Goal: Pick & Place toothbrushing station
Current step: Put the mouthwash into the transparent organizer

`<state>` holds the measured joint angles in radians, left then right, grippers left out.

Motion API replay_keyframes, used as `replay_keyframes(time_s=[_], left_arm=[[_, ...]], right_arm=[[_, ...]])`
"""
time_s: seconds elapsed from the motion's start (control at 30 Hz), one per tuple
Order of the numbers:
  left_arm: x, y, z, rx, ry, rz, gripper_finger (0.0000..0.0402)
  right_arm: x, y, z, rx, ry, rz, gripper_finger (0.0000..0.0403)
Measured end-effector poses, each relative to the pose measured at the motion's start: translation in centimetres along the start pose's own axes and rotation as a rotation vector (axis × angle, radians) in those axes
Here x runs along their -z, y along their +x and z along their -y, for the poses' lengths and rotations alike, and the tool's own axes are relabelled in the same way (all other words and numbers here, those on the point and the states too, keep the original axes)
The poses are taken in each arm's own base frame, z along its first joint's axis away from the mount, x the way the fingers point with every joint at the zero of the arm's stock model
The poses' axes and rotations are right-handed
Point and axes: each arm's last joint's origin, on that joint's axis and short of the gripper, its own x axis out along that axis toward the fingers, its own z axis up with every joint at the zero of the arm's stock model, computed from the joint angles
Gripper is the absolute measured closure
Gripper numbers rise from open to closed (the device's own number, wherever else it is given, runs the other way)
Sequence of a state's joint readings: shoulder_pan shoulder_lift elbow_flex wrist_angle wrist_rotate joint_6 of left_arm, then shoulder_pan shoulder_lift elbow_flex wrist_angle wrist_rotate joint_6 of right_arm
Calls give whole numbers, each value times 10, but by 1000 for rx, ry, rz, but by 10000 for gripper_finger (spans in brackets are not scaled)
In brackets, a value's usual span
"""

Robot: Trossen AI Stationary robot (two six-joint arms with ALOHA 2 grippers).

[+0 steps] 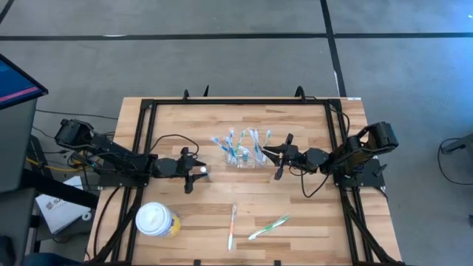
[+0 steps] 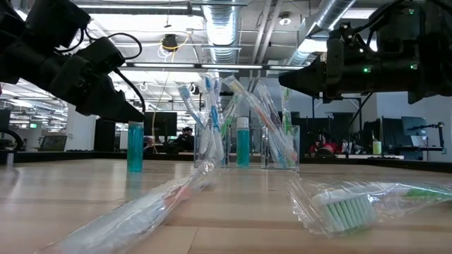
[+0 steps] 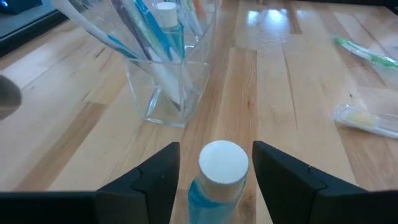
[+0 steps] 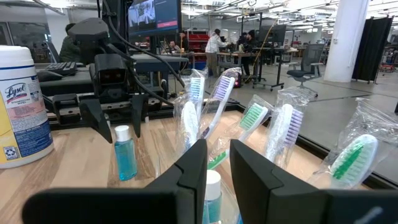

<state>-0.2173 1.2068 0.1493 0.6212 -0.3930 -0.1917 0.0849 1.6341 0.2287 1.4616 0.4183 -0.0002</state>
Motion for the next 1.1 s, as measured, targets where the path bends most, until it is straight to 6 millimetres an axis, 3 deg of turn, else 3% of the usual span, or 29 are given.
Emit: replay_keyframes(time_s=[0.23, 0.6, 0.87, 1.1], left_arm=[[0, 0, 0, 0, 0, 0, 232], [0, 0, 0, 0, 0, 1, 306], [-4, 0, 1, 9, -37, 41, 292], [-9, 1, 4, 63, -52, 50, 311]], right_arm=[[0, 0, 0, 0, 0, 0, 341], [0, 0, 0, 0, 0, 0, 341], [0, 0, 0, 0, 0, 0, 341], [0, 0, 0, 2, 0, 0, 341]])
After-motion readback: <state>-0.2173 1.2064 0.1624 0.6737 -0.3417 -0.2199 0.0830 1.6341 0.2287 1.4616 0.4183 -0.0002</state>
